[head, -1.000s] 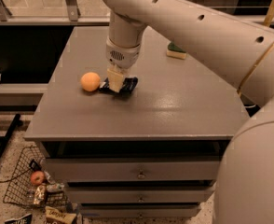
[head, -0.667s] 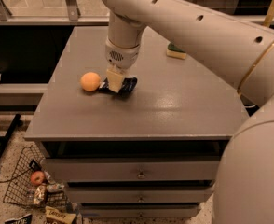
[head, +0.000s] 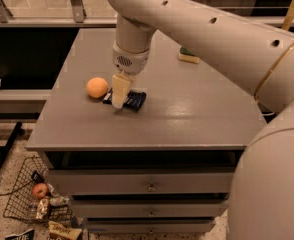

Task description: Move rxbar blueberry near orange

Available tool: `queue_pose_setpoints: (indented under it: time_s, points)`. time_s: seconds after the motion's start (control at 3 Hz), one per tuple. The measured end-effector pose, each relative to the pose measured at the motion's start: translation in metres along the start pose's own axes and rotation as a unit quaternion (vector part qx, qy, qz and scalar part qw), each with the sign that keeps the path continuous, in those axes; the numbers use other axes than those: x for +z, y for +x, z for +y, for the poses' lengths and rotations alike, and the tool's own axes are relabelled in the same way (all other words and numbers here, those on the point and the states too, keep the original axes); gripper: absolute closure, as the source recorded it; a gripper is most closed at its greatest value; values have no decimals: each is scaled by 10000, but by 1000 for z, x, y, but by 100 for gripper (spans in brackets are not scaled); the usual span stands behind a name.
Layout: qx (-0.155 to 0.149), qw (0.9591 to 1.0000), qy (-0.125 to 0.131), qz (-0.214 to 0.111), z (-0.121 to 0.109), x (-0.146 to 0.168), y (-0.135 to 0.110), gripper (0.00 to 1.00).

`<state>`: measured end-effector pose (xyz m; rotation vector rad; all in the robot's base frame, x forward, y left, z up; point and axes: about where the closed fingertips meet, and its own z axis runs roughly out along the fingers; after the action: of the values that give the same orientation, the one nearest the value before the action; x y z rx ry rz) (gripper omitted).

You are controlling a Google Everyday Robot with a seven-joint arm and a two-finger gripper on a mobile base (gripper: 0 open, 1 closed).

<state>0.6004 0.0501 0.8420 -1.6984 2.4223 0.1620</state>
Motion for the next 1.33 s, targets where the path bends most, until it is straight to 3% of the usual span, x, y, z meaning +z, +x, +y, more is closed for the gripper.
queue_pose_setpoints:
  time_s: [0.67, 1.0, 1.33]
  points:
    - [10, 9999, 96, -55, 1, -8, 6, 0]
    - [67, 9989, 353, -304, 5, -38, 32, 0]
    - [227, 9952, 707, -632, 9, -85, 84, 0]
